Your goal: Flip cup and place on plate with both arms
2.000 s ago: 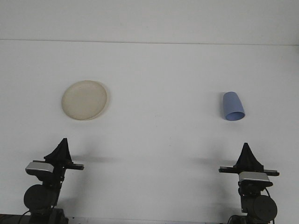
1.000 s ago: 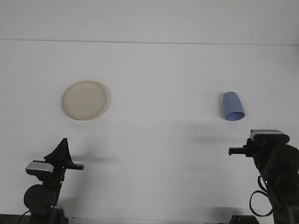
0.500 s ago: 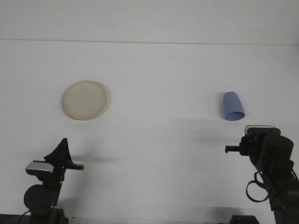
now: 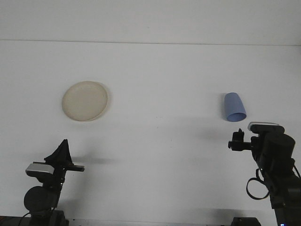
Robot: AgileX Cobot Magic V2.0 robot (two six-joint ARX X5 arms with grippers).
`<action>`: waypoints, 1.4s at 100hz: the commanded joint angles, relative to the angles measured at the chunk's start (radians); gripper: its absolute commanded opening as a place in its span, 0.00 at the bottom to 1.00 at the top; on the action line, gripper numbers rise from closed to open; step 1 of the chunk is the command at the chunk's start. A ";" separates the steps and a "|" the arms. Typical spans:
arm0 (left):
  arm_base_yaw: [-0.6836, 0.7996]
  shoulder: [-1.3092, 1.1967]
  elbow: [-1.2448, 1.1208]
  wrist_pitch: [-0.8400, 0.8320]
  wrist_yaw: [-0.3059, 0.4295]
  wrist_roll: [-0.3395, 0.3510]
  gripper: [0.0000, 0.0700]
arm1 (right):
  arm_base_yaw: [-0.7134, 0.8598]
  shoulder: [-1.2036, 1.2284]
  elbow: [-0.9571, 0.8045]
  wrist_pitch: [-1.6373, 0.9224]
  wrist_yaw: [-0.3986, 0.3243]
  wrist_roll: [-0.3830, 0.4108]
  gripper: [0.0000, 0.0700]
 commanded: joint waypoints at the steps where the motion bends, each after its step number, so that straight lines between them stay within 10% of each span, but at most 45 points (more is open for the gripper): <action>1: 0.002 -0.002 -0.019 0.010 0.000 0.005 0.01 | -0.013 0.044 0.011 0.063 0.004 0.005 0.80; 89: 0.002 -0.002 -0.019 0.010 0.000 0.005 0.01 | -0.187 0.396 -0.434 0.961 -0.107 -0.011 0.80; 140: 0.002 -0.002 -0.019 0.010 0.000 0.005 0.01 | -0.265 0.624 -0.406 1.189 -0.208 -0.058 0.80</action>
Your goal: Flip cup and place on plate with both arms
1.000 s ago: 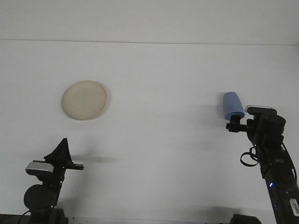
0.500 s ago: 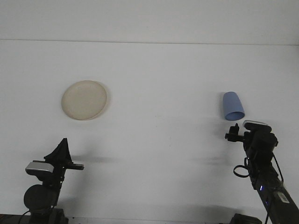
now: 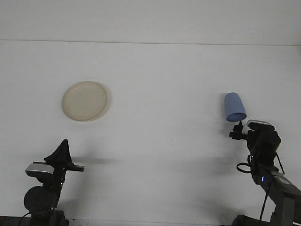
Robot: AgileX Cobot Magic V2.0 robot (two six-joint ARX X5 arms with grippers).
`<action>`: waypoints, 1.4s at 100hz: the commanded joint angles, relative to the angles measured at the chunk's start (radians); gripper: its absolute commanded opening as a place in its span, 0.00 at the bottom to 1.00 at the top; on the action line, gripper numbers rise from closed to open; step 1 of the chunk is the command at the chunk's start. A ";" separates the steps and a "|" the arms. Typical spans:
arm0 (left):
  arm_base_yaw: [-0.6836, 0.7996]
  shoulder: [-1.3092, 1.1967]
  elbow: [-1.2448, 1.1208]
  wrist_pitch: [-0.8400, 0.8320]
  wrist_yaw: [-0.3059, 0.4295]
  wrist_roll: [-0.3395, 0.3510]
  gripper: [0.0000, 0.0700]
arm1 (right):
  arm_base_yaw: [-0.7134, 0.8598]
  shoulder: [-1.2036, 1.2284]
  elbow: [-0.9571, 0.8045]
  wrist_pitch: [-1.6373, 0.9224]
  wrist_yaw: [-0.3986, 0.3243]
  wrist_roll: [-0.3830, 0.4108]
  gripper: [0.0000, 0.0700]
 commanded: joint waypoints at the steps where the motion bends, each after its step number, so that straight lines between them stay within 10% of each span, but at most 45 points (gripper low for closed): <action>1: 0.002 -0.002 -0.019 0.010 0.000 0.005 0.01 | -0.006 0.040 0.031 0.018 -0.021 -0.013 0.80; 66: 0.002 -0.002 -0.019 0.010 0.000 0.005 0.01 | -0.005 0.342 0.272 0.063 -0.105 -0.086 0.78; 76: 0.002 -0.002 -0.019 0.010 0.000 0.005 0.02 | -0.005 0.348 0.279 0.066 -0.110 -0.097 0.56; 90: 0.002 -0.002 -0.019 0.010 0.000 0.005 0.01 | -0.005 0.348 0.279 0.069 -0.161 -0.119 0.00; 140: 0.002 -0.002 -0.019 0.010 0.000 0.005 0.01 | 0.041 0.098 0.279 -0.160 -0.125 -0.097 0.00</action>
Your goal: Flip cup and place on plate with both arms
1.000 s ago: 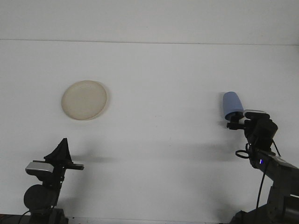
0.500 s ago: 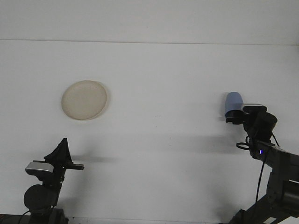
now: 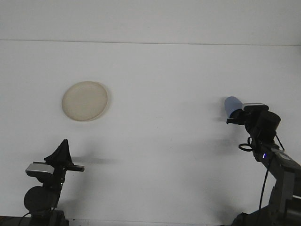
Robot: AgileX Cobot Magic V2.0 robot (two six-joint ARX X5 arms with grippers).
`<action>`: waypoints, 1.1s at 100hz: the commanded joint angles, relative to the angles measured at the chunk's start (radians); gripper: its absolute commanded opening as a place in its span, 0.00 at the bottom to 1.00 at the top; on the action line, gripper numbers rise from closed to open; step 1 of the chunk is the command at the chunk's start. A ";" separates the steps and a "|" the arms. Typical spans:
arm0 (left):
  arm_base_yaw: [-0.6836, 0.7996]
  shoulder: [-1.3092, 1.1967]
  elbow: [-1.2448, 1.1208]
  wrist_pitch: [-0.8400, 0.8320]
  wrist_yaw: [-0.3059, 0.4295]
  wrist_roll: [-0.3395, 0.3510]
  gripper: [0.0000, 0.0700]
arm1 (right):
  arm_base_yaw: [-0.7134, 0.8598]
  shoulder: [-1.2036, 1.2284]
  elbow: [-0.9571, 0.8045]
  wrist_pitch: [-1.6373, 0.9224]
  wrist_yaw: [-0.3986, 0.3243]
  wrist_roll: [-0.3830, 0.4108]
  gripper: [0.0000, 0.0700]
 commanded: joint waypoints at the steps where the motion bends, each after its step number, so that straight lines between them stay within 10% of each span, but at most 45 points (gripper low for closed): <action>1: 0.002 -0.002 -0.019 0.010 0.000 0.005 0.01 | 0.015 -0.078 0.008 -0.046 0.021 0.014 0.00; 45: 0.002 -0.002 -0.019 0.010 0.000 0.005 0.01 | 0.250 -0.604 0.162 -0.798 0.100 0.240 0.00; 110: 0.002 -0.002 -0.019 0.010 0.000 0.005 0.01 | 0.777 -0.210 0.713 -1.505 0.204 0.434 0.00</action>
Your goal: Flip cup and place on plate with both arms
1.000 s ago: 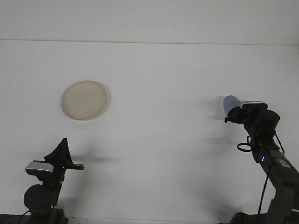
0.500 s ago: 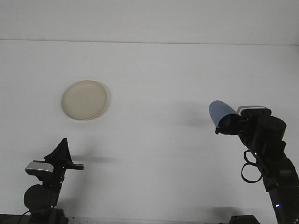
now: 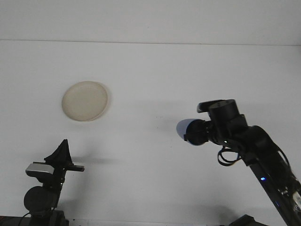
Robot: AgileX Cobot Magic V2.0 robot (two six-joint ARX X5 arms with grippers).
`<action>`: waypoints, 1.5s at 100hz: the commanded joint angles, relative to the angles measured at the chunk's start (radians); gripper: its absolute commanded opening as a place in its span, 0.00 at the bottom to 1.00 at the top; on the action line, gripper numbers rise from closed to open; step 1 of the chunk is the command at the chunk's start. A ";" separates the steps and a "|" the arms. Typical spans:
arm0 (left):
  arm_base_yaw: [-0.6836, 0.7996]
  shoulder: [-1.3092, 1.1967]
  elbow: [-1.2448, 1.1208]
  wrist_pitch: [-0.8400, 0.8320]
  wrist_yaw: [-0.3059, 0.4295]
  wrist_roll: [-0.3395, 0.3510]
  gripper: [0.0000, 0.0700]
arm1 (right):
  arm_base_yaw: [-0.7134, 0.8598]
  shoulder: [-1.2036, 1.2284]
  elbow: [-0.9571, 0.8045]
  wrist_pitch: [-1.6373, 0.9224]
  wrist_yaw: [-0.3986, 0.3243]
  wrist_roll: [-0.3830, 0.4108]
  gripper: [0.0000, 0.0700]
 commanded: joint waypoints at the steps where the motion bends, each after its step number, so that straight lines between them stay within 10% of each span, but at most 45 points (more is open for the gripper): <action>1: 0.002 -0.002 -0.019 0.010 0.000 0.005 0.01 | 0.045 0.072 0.041 -0.024 0.000 0.019 0.00; 121: 0.002 -0.002 -0.019 0.010 0.000 0.005 0.01 | 0.225 0.549 0.152 -0.082 -0.002 -0.053 0.00; 150: 0.002 -0.002 -0.019 0.010 0.000 0.005 0.01 | 0.226 0.555 0.152 -0.070 -0.003 -0.053 0.61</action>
